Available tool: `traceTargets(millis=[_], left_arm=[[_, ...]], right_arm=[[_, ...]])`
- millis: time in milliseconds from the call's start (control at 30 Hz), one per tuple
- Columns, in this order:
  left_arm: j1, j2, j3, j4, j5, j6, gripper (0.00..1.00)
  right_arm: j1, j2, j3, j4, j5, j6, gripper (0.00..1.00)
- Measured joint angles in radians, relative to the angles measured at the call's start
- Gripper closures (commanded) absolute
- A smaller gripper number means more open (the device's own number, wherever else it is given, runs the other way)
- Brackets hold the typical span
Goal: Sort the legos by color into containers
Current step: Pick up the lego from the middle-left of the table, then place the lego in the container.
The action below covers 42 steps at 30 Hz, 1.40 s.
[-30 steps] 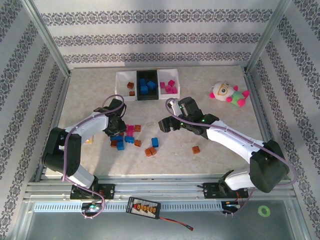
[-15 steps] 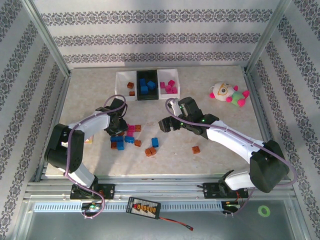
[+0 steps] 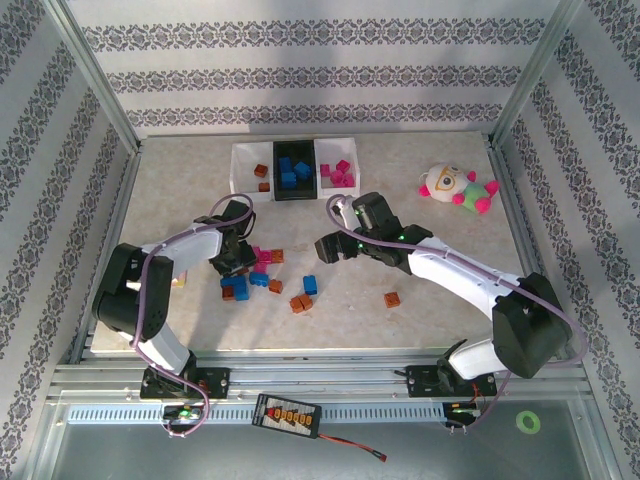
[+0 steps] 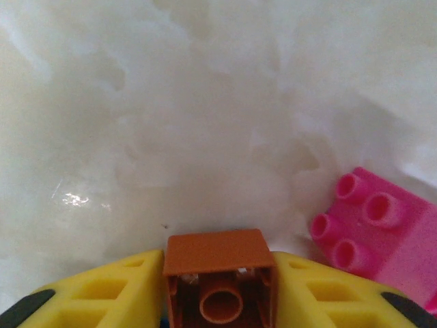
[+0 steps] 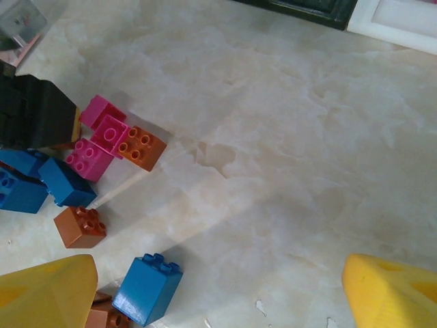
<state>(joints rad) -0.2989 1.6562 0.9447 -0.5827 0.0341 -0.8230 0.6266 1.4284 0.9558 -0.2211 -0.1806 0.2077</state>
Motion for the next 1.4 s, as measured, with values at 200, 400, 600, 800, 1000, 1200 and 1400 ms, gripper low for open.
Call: traceTargets(millis=[200,400,600,800,1000,1200,1400], left_arm=[[0.0,0.002,-0.003,0.018,0.01,-0.003,0.64],[0.0,0.005,0.01,0.007,0.01,-0.003,0.66],[0.0,0.004,0.139,-0.061,-0.021,0.033,0.71],[0.015,0.07,0.423,-0.072,-0.069,0.113,0.72],[0.061,0.315,0.772,-0.085,-0.087,0.171,0.73],[0.099,0.578,1.131,-0.15,-0.07,0.196,0.72],[0.115,0.76,1.393,-0.25,-0.042,0.196,0.64]], right_arm=[[0.0,0.0,0.003,0.0,0.0,-0.003,0.08],[0.0,-0.002,0.003,-0.001,0.0,-0.003,0.08],[0.0,-0.007,0.007,-0.003,0.0,0.003,0.07],[0.0,-0.008,0.019,0.009,-0.001,0.022,0.07],[0.0,-0.008,0.02,0.013,0.0,0.03,0.08],[0.0,-0.018,0.02,0.012,0.008,0.032,0.08],[0.0,-0.037,0.02,0.011,0.019,0.032,0.08]])
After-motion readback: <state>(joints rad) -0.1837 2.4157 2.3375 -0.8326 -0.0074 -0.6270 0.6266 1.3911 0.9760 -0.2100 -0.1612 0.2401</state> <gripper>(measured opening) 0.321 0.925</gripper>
